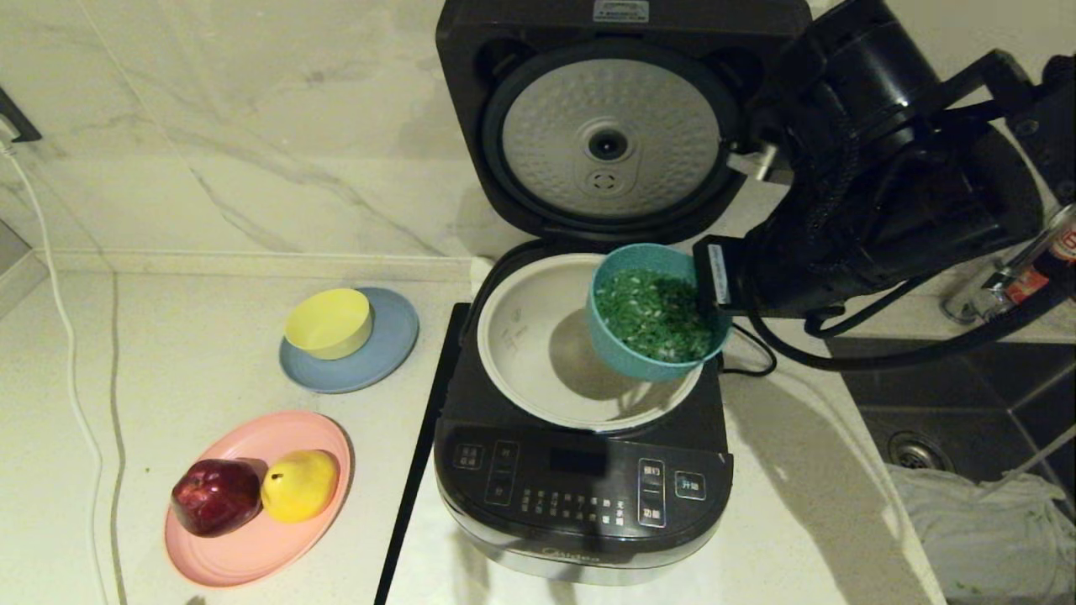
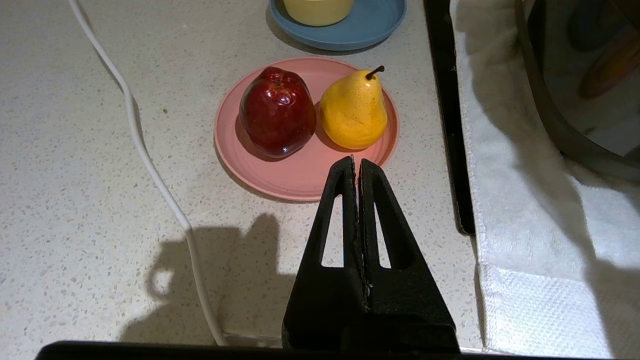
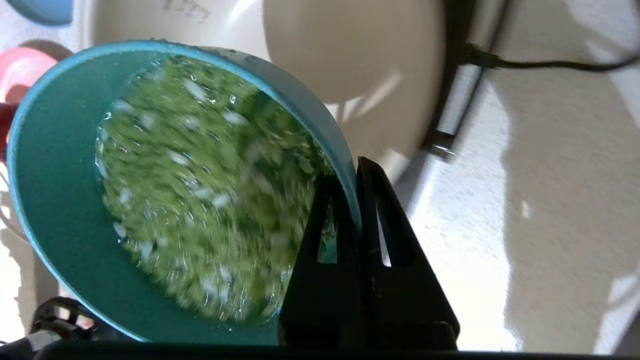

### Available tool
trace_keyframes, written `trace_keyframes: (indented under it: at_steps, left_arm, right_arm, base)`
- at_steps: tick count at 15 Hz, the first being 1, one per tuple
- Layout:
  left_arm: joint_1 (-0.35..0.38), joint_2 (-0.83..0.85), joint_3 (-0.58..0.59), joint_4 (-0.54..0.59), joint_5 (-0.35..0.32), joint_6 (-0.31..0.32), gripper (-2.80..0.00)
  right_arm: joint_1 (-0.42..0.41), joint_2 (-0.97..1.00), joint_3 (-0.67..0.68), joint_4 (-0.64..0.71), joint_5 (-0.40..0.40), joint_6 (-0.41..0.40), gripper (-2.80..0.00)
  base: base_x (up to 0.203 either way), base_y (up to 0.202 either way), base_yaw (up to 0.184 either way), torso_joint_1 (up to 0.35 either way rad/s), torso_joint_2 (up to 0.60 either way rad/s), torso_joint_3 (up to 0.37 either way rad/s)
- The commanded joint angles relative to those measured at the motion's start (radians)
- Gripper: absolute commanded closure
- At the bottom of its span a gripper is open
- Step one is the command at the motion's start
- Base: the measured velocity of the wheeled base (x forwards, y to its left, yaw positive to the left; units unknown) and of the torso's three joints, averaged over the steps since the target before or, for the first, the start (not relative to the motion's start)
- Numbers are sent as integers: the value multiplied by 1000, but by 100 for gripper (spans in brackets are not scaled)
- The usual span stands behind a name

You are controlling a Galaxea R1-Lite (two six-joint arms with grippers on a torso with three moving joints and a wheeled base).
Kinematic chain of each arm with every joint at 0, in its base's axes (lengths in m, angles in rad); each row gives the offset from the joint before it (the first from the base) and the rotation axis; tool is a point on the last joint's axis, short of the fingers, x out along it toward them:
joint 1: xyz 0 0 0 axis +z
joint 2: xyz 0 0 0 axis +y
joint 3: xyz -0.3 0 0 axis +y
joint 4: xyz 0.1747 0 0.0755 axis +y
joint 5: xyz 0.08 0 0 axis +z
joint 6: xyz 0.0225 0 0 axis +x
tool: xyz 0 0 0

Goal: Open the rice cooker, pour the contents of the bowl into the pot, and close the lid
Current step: Pour the water from the bowl into the rice cooker

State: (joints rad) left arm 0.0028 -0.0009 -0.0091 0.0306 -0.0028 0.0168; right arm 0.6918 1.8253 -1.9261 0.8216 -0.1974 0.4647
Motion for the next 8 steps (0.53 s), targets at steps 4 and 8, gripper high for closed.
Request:
trace_keyframes:
  at_steps: [4, 8]
  left_arm:
    - [0, -1, 0, 0, 0, 0, 0]
    - [0, -1, 0, 0, 0, 0, 0]
  right_arm:
    - [51, 85, -7, -65, -42, 5, 0]
    - [58, 132, -7, -95, -48, 6, 0]
  base:
    - [0, 0, 0, 0, 0, 0]
    - [0, 0, 0, 0, 0, 0]
